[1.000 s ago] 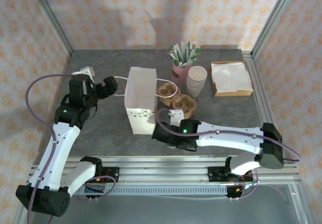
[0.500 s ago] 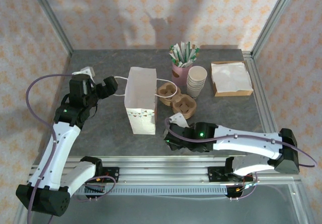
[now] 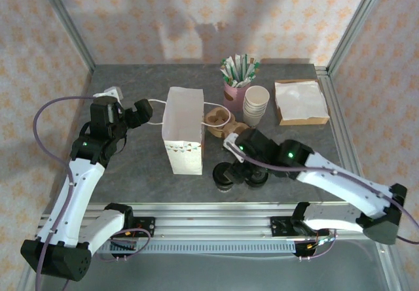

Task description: Pack the takeout coffee

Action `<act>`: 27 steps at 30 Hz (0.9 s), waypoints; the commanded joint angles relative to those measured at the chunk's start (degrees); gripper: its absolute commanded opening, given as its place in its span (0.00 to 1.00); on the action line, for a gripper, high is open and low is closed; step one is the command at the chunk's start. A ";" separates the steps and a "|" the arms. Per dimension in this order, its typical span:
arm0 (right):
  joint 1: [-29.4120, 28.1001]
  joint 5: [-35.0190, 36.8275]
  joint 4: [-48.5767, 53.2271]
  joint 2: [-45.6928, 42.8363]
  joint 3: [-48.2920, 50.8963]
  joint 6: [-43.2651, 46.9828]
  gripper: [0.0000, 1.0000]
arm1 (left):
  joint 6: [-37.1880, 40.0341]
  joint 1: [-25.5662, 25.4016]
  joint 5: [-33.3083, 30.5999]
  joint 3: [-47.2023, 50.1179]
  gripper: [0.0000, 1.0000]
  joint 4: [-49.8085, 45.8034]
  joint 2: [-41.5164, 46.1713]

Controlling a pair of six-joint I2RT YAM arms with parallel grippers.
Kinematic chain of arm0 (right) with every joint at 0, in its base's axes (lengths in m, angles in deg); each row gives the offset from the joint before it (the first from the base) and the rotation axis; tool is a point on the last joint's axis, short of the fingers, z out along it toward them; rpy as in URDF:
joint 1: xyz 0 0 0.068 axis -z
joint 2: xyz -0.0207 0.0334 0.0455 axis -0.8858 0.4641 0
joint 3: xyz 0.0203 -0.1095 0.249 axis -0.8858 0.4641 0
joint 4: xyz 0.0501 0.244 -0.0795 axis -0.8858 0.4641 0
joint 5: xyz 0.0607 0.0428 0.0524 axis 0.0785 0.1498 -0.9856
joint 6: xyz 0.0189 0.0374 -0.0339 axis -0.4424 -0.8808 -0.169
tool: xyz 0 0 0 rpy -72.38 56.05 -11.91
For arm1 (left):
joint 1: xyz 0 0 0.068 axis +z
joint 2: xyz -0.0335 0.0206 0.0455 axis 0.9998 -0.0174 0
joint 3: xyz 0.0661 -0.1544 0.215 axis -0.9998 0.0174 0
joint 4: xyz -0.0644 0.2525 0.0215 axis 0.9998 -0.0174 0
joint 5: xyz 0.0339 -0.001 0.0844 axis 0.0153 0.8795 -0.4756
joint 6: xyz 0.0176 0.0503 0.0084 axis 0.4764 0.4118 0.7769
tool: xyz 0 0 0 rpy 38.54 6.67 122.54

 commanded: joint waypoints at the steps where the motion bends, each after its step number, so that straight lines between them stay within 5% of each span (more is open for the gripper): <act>1: 0.88 -9.49 5.72 4.38 -1.98 9.77 0.80 | 1.43 -0.59 -1.05 -2.08 0.98 -0.68 0.89; 9: 0.92 -9.75 0.88 4.48 -1.10 17.41 0.86 | 1.57 -0.62 -0.89 -2.25 0.98 -0.77 0.79; 27: 1.00 -5.65 -1.12 12.68 -1.64 17.43 0.83 | 1.61 -0.67 -1.09 -2.23 0.98 -0.83 0.71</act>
